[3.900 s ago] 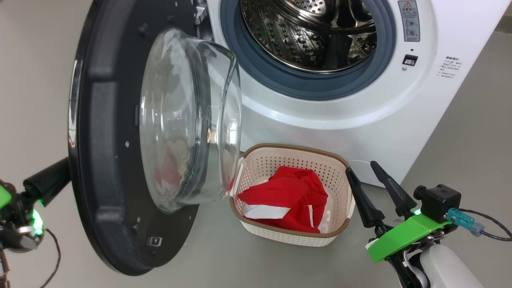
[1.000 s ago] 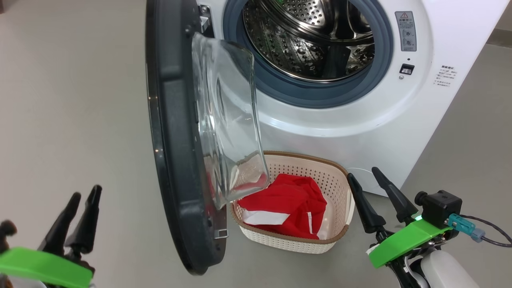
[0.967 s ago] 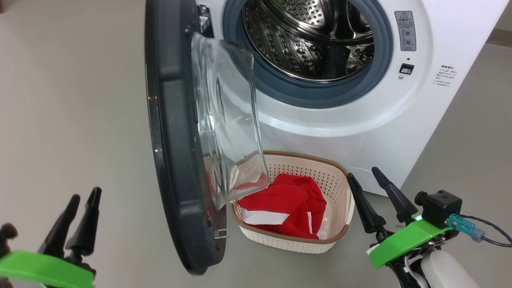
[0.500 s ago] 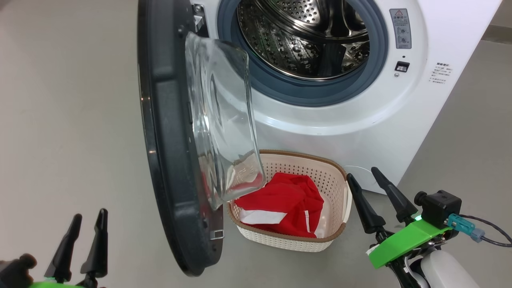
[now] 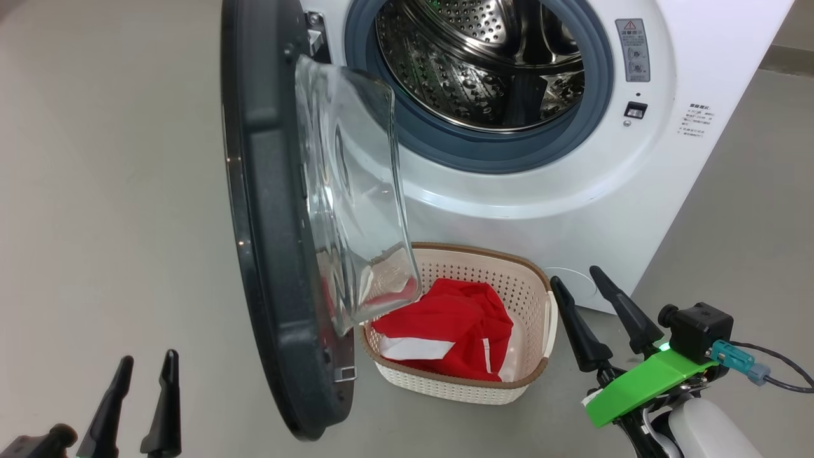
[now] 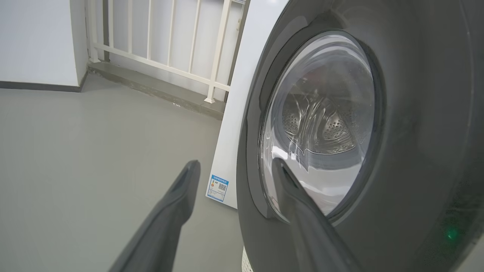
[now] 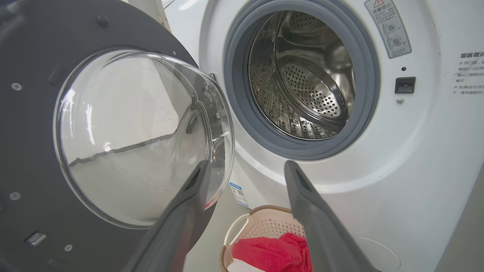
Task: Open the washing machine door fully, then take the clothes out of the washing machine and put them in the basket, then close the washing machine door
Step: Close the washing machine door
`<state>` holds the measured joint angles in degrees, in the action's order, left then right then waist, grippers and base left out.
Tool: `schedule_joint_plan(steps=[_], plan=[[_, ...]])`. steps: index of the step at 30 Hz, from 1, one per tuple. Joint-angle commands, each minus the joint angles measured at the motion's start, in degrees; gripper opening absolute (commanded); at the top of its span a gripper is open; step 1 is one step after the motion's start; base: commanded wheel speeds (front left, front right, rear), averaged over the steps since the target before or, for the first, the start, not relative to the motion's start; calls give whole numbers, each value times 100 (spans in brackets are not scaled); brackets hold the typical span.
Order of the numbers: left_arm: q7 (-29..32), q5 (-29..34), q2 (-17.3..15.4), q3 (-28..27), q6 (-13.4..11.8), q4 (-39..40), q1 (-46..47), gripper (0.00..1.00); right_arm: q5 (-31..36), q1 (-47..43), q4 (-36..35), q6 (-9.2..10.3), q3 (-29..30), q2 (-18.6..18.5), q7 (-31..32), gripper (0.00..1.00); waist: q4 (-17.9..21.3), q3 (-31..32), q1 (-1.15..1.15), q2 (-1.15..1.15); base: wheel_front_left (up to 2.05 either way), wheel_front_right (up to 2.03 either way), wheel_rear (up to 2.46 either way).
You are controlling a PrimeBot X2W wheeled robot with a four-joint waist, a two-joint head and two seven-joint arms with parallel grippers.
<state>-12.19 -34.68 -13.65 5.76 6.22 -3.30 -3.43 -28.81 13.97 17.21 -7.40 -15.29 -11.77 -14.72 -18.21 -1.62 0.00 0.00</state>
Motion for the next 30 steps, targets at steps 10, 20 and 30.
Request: schedule_joint_plan(steps=[10, 20, 30], plan=[[-92, 88, -131, -171, -59, 100, 143, 100, -38, 29, -130, -9, -129, -28, -28, 100, 20, 29, 0, 0, 0, 0, 0], [-56, 150, -201, -128, -131, 118, 131, 100, -52, 12, -118, -9, -151, -29, -28, 100, 21, 57, 0, 0, 0, 0, 0], [-52, 109, -220, -125, -161, 149, 126, 100, -41, 6, -127, -9, -156, -38, -28, 100, 17, 59, 0, 0, 0, 0, 0]])
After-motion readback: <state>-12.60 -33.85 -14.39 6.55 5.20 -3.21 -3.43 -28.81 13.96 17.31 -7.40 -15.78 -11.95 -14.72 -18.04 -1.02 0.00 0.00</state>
